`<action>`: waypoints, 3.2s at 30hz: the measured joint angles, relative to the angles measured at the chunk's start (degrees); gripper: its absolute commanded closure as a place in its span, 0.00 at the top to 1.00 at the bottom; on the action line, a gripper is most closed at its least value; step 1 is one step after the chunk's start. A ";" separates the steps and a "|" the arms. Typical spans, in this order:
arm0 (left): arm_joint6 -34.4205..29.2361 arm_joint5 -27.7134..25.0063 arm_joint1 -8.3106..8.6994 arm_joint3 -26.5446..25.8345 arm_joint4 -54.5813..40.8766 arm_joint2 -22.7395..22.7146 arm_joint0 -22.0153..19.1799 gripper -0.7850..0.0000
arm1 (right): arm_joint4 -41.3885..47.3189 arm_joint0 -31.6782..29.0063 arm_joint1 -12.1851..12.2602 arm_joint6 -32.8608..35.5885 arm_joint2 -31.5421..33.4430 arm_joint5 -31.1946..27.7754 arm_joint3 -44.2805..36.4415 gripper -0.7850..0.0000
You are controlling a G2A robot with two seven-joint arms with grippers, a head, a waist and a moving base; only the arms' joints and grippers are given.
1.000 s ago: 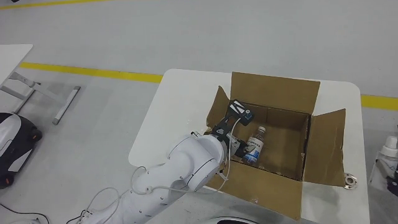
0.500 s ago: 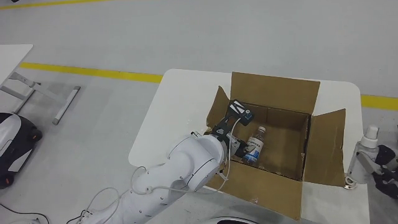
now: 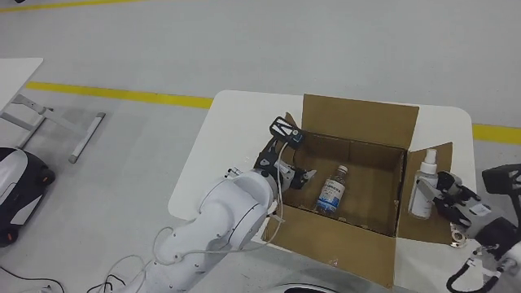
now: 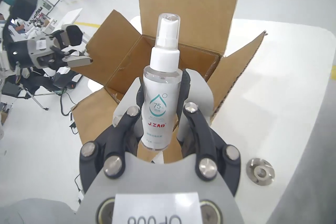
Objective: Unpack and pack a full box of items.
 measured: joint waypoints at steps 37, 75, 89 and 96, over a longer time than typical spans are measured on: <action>3.42 1.19 0.03 -1.70 -0.06 -4.00 2.98 1.00 | -7.11 14.44 -2.62 -0.87 -28.08 24.90 7.72 0.00; 3.42 1.19 0.03 -1.70 -0.06 -4.00 2.98 1.00 | -16.33 30.22 -9.52 0.13 -47.08 44.52 39.41 0.96; 3.42 1.19 0.03 -1.70 -0.06 -4.00 2.98 1.00 | -20.87 15.72 -4.92 -2.34 -29.03 33.27 9.56 0.00; 3.42 1.19 0.03 -1.70 -0.06 -4.00 2.98 1.00 | -17.16 5.25 -2.87 -3.06 -14.03 22.47 -6.14 0.00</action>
